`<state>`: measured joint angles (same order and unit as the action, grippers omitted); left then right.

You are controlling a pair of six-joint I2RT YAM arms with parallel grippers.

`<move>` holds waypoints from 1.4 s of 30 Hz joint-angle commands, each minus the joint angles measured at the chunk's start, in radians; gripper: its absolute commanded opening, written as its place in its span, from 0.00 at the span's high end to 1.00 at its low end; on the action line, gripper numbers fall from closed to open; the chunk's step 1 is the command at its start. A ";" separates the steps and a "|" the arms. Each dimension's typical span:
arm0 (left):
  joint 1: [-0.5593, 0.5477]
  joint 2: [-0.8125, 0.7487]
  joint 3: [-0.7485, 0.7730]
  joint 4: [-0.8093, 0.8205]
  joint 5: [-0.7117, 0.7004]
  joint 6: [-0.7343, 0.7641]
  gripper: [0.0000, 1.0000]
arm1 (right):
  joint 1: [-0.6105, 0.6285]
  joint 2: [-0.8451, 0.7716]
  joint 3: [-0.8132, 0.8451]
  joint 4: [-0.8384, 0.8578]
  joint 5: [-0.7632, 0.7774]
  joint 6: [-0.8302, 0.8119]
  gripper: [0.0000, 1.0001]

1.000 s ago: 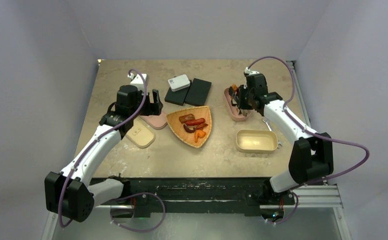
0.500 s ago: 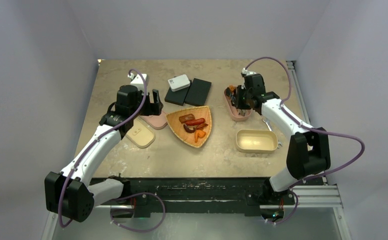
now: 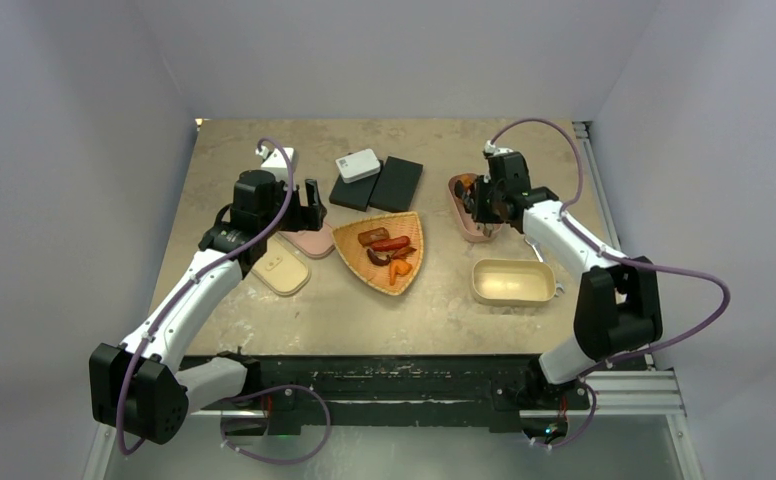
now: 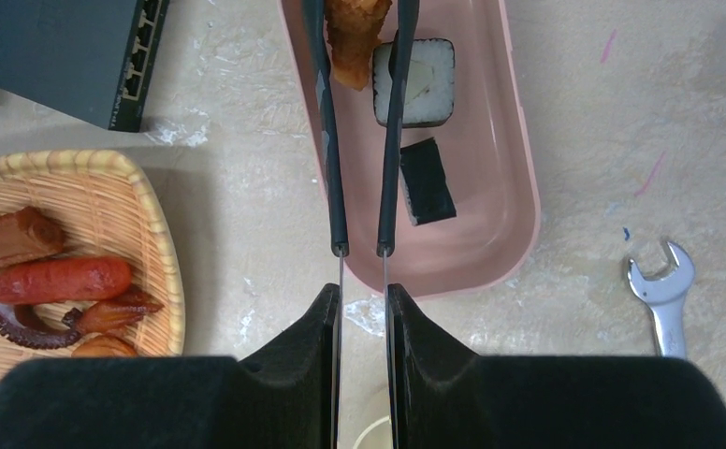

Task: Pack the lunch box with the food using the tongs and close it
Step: Place the fake food in the packing box.

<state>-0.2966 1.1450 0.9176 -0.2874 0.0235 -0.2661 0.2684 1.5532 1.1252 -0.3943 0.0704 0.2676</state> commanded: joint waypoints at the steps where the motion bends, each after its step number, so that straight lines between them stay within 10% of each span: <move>1: 0.005 -0.003 -0.008 0.013 0.019 0.013 0.21 | -0.003 -0.057 -0.012 -0.067 0.070 -0.007 1.00; 22: 0.005 -0.005 -0.008 0.011 0.018 0.011 0.21 | -0.003 0.001 0.082 -0.092 0.009 -0.058 1.00; 42: 0.005 0.001 -0.008 0.009 0.015 0.013 0.21 | -0.003 -0.003 0.109 -0.097 0.009 -0.059 0.61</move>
<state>-0.2966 1.1461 0.9176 -0.2878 0.0391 -0.2665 0.2680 1.5791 1.1854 -0.5011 0.0834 0.2207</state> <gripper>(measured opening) 0.789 0.374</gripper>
